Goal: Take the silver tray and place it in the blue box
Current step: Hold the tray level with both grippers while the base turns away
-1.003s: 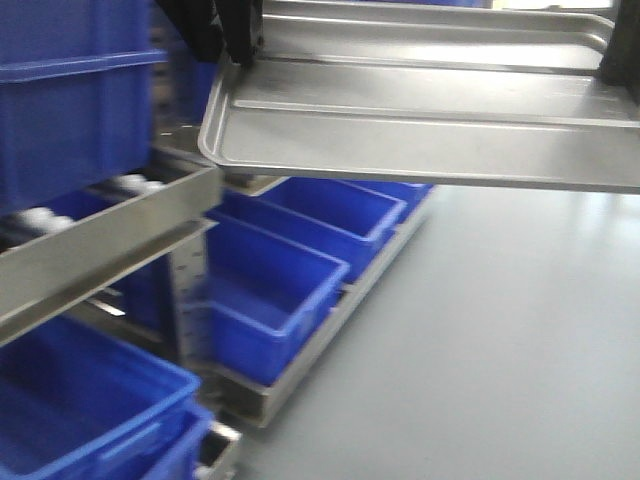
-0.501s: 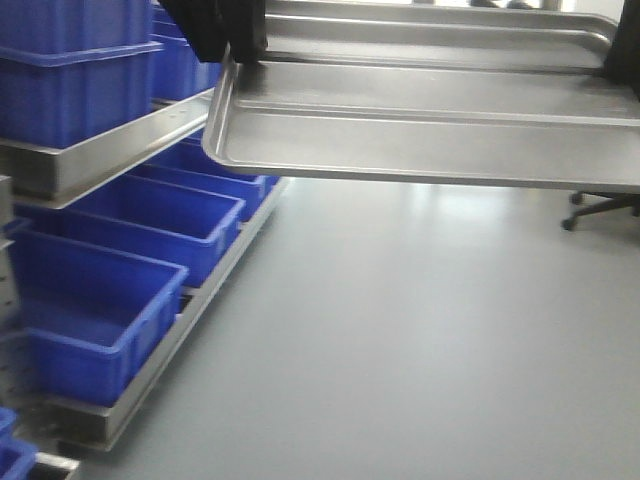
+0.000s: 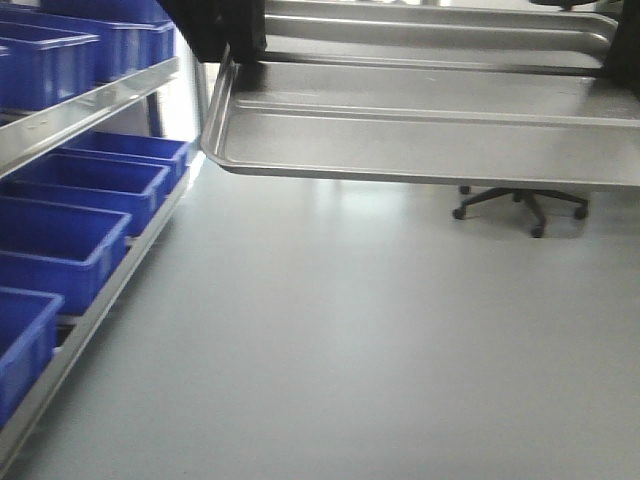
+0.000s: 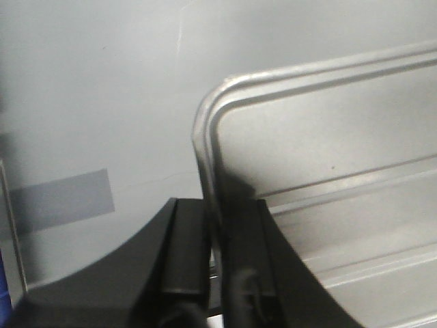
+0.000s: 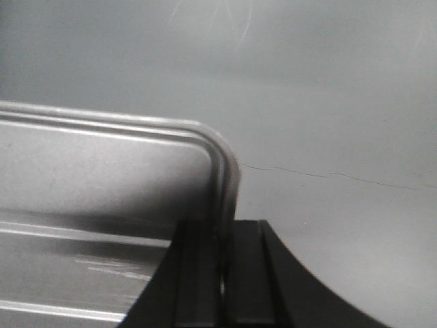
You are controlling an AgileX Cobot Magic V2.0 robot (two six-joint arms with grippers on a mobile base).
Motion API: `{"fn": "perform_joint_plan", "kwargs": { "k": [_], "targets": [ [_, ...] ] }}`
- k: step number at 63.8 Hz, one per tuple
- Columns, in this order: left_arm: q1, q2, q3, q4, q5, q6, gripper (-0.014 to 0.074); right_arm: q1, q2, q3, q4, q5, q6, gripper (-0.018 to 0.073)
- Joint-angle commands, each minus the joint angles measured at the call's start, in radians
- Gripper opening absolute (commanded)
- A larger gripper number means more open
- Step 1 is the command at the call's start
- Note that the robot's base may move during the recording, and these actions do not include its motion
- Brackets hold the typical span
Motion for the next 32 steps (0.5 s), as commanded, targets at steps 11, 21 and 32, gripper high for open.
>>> {"fn": "perform_joint_plan", "kwargs": {
  "k": [11,21,32],
  "targets": [
    [-0.009,-0.041,-0.037,0.014,-0.060,-0.001,0.0010,0.000,-0.034,-0.037,0.005,-0.041,-0.018,0.0056],
    [-0.009,-0.041,-0.037,0.013,-0.060,-0.001,0.0010,0.000,-0.034,-0.037,0.005,-0.041,-0.018,0.0056],
    [-0.009,-0.041,-0.037,0.013,-0.060,-0.001,0.0010,0.000,-0.034,-0.037,0.005,-0.039,-0.018,0.0056]
  ]
}}
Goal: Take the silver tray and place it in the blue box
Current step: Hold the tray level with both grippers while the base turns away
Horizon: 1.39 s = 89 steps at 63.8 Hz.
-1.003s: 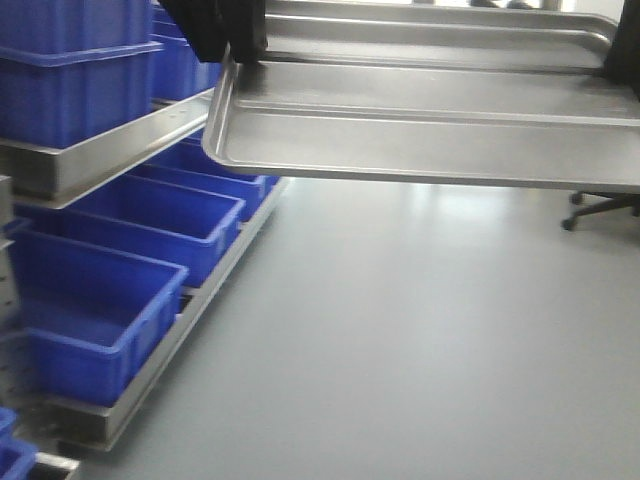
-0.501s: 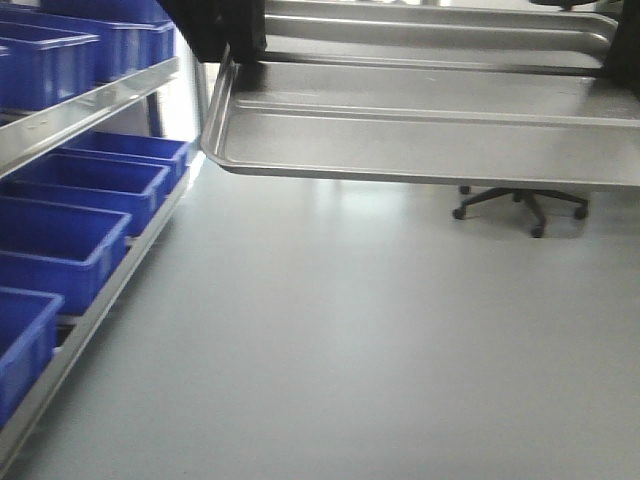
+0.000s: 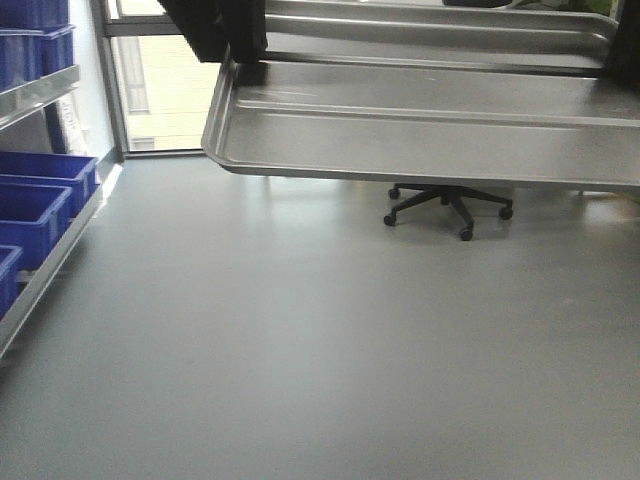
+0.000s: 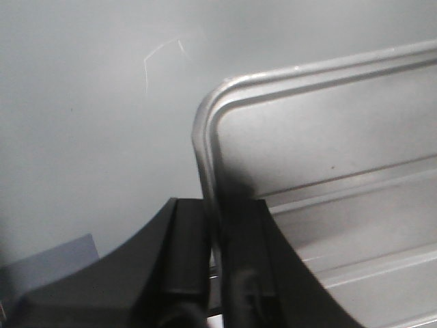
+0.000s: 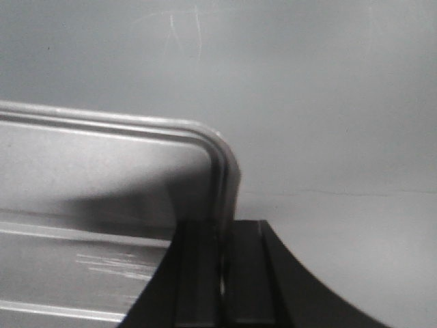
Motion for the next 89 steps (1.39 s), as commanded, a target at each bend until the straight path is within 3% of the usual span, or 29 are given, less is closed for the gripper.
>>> {"fn": "perform_joint_plan", "kwargs": {
  "k": [1,89],
  "targets": [
    [-0.009,-0.041,-0.037,0.013,-0.060,-0.001,0.0010,0.000,-0.034,-0.037,0.005,-0.039,-0.018,0.0056],
    [-0.009,-0.041,-0.037,0.009,-0.061,-0.001,0.0010,0.000,-0.034,-0.037,0.005,-0.038,-0.018,0.0056]
  ]
}}
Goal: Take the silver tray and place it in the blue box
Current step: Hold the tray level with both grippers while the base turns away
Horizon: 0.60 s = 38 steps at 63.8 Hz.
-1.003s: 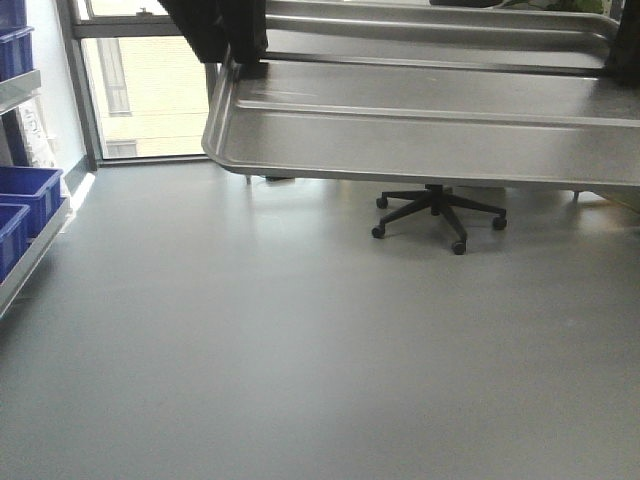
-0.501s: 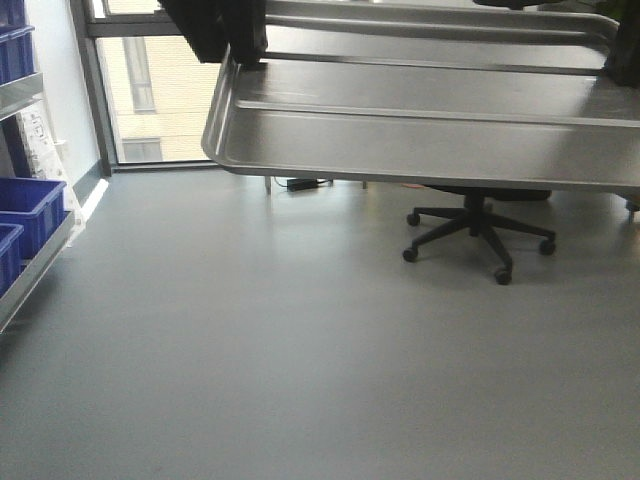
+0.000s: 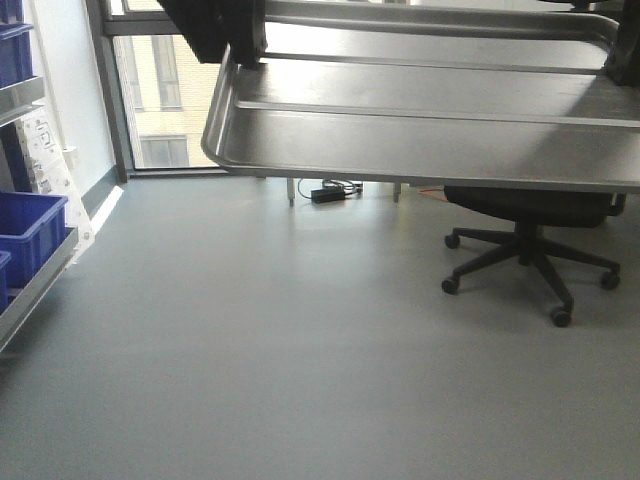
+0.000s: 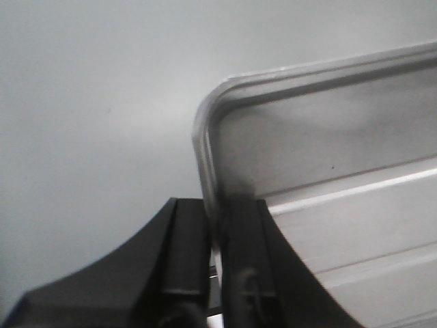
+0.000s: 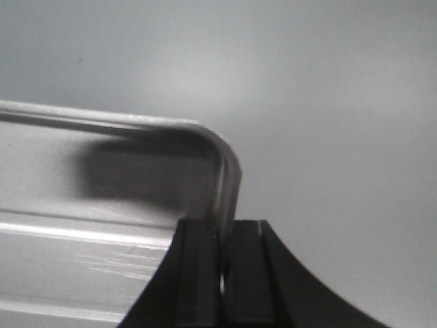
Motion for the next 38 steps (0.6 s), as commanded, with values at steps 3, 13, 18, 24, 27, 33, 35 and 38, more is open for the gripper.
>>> {"fn": "perform_joint_plan", "kwargs": {
  "k": [3,13,18,24,27,33,35,38],
  "targets": [
    [-0.007,-0.041,-0.037,0.011,-0.063,-0.001,0.0010,0.002,-0.034,-0.037,0.005,-0.039,-0.018,0.0056],
    [-0.007,-0.041,-0.037,0.011,-0.065,-0.001,0.0010,0.002,-0.034,-0.037,0.005,-0.039,-0.018,0.0056],
    [-0.007,-0.041,-0.037,0.011,-0.065,-0.001,0.0010,0.002,-0.034,-0.037,0.005,-0.039,-0.018,0.0056],
    [-0.007,-0.041,-0.037,0.011,-0.065,-0.001,0.0010,0.002,-0.034,-0.037,0.005,-0.039,-0.018,0.0056],
    [-0.007,-0.041,-0.037,0.011,-0.065,-0.001,0.0010,0.002,-0.034,-0.037,0.005,-0.039,-0.018,0.0056],
    [-0.007,-0.041,-0.037,0.011,-0.065,-0.001,0.0010,0.002,-0.034,-0.037,0.005,-0.039,-0.018,0.0056],
    [-0.007,-0.041,-0.037,0.011,-0.065,-0.001,0.0010,0.002,-0.034,-0.037,0.005,-0.039,-0.018,0.0056],
    [-0.007,-0.041,-0.037,0.011,-0.065,-0.001,0.0010,0.002,-0.034,-0.037,0.005,-0.039,-0.018,0.0056]
  ]
}}
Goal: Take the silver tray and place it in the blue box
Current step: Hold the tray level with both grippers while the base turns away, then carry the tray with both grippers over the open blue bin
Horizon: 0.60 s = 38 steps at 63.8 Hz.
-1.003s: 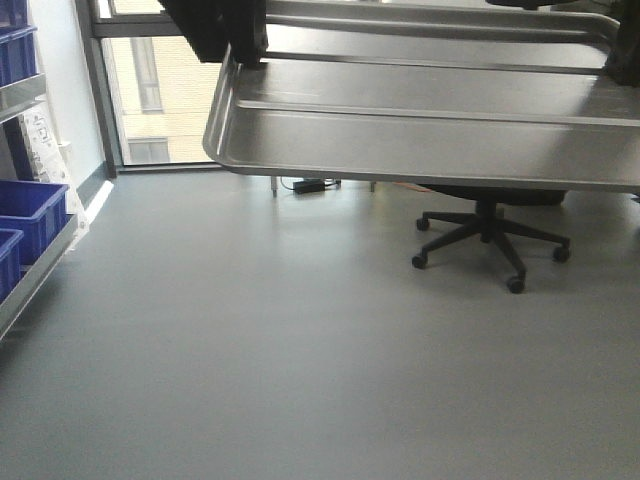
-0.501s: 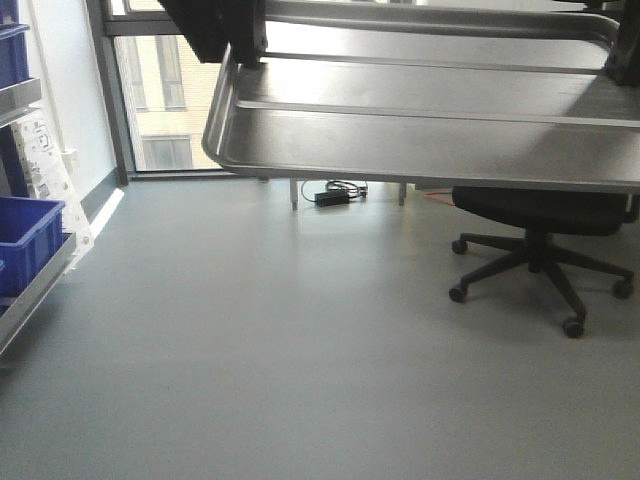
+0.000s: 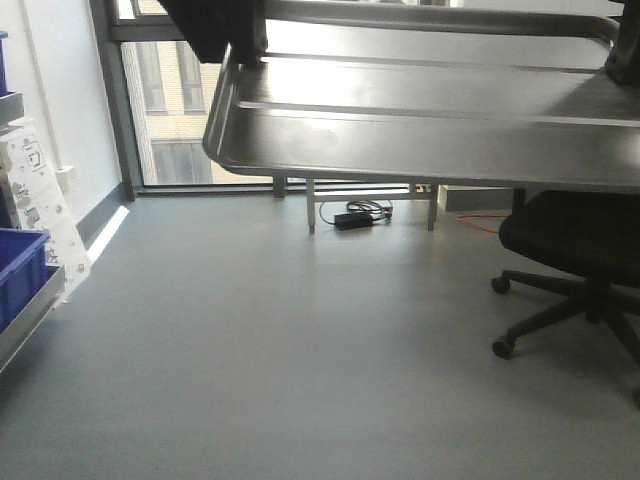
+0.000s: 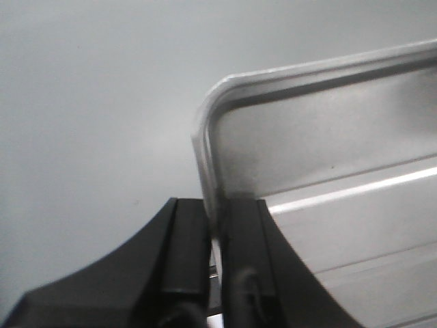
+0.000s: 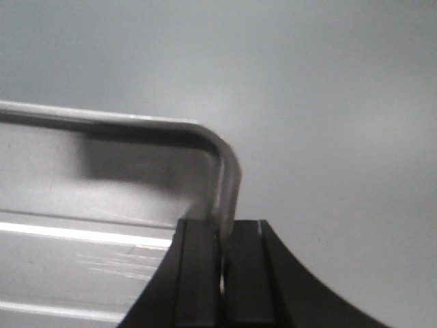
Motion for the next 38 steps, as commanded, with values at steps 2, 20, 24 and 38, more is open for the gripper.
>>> {"fn": "perform_joint_plan", "kwargs": {
  "k": [2,20,24,38],
  "targets": [
    [-0.007,-0.041,-0.037,0.011,-0.065,-0.001,0.0010,0.002,-0.034,-0.037,0.005,-0.039,-0.018,0.0056],
    [-0.007,-0.041,-0.037,0.011,-0.065,-0.001,0.0010,0.002,-0.034,-0.037,0.005,-0.039,-0.018,0.0056],
    [-0.007,-0.041,-0.037,0.011,-0.065,-0.001,0.0010,0.002,-0.034,-0.037,0.005,-0.039,-0.018,0.0056],
    [-0.007,-0.041,-0.037,0.011,-0.065,-0.001,0.0010,0.002,-0.034,-0.037,0.005,-0.039,-0.018,0.0056]
  ]
}}
